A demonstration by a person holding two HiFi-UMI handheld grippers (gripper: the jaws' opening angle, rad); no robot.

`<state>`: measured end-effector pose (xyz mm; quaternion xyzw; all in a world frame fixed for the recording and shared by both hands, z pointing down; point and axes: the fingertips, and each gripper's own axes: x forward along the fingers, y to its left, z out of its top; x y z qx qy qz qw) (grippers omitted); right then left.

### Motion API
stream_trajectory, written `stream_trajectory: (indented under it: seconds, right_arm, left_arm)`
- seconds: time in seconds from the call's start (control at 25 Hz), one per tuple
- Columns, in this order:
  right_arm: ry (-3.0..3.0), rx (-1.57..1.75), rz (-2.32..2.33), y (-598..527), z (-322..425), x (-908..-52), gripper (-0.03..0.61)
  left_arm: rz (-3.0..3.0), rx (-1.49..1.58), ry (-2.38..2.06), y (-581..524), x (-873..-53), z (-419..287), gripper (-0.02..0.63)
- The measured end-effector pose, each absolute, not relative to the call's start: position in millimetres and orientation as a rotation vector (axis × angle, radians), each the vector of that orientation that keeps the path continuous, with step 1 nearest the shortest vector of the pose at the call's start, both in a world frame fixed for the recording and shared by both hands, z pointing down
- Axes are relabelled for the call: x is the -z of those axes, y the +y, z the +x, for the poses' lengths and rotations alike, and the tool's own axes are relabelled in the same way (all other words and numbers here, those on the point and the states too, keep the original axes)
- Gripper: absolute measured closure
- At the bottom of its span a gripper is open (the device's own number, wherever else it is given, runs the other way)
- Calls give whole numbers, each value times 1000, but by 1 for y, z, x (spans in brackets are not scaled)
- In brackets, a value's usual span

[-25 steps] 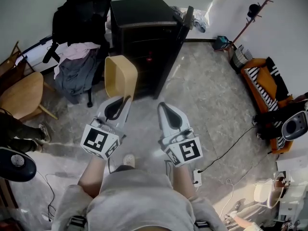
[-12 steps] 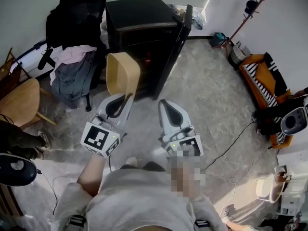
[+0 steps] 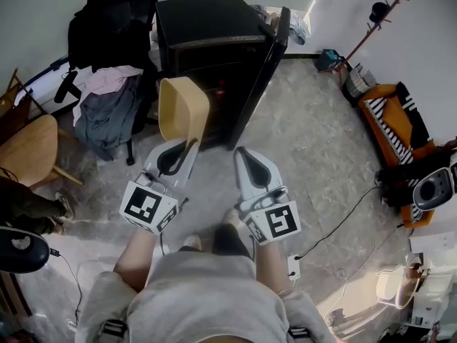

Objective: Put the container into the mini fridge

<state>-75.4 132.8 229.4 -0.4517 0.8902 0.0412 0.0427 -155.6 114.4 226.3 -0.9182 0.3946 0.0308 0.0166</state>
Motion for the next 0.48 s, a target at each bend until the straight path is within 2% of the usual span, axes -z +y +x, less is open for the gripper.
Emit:
stream_trajectory:
  seconds: [0.48]
  right_arm:
    - [2790, -127, -1246, 51, -32, -225, 578]
  left_arm:
    - [-2807, -94, 1331, 44, -225, -106, 601]
